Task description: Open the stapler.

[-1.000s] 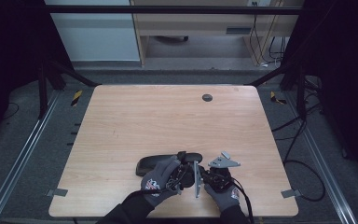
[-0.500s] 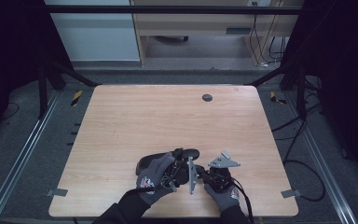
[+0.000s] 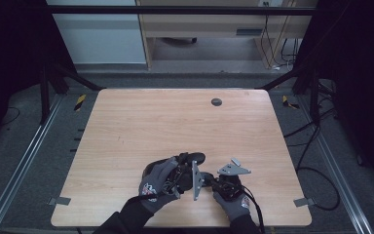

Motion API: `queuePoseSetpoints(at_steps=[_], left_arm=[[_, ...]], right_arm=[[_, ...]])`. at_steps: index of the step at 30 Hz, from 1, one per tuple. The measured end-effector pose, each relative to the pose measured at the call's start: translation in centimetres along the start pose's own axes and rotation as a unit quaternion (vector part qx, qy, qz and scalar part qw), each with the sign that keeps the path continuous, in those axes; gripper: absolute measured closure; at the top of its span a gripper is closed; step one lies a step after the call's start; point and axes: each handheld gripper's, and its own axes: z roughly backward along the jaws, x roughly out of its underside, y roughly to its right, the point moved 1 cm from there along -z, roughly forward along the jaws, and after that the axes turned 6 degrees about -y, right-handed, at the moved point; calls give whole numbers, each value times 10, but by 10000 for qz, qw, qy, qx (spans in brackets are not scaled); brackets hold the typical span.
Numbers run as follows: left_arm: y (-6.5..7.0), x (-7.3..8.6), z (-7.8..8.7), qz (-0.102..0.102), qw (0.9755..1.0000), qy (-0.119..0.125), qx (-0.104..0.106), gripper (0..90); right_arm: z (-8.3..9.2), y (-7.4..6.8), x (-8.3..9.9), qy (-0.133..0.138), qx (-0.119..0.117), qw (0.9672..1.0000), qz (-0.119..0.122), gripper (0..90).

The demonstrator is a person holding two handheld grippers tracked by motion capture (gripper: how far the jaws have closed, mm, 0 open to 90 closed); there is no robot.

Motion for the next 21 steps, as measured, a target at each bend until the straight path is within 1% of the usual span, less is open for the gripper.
queuePoseSetpoints(at_steps=[1,2,3,6,7,8,9,11,12,13,14,16,18,19,20,21], left_arm=[[-1,0,1,42,10000,27,2,583],[-2,1,2,39,10000,16,-1,583],[-3,2,2,98,9999,52,2,584],[-7,3,5,114,9999,55,-22,587],[-7,4,5,147,9999,68,-26,587],[-8,4,6,136,9999,66,-35,588],[-9,5,6,189,9998,95,-25,588],[-10,5,8,167,9998,92,-47,589],[-11,6,8,199,9997,94,-45,589],[-11,6,9,231,9997,115,-47,590],[-12,7,9,228,9996,127,-68,590],[-14,8,10,284,9995,141,-62,591],[-16,9,11,287,9995,149,-70,591],[-16,9,12,336,9993,165,-57,591],[-17,10,12,306,9994,156,-68,591],[-17,10,13,318,9994,157,-63,591]], right_arm=[[0,0,0,-8,2,10000,3,900],[0,0,0,-13,4,10000,5,900],[0,0,0,-17,3,10000,4,900],[0,0,0,-18,2,10000,1,900],[0,0,0,-9,0,10000,0,900],[0,0,0,0,-23,10000,-33,900],[0,0,0,-2,-22,10000,-32,900],[0,0,0,-2,-17,10000,-29,900],[0,0,0,-13,1,10000,4,900],[0,-1,0,4,-20,10000,-42,900],[0,-1,0,-4,-11,10000,-35,900],[0,-1,0,-11,-1,10000,-33,900],[0,0,0,-19,8,10000,1,900],[0,0,0,-19,6,10000,0,900],[0,0,0,-21,4,10000,-5,900],[0,0,0,-20,2,10000,-3,900]])
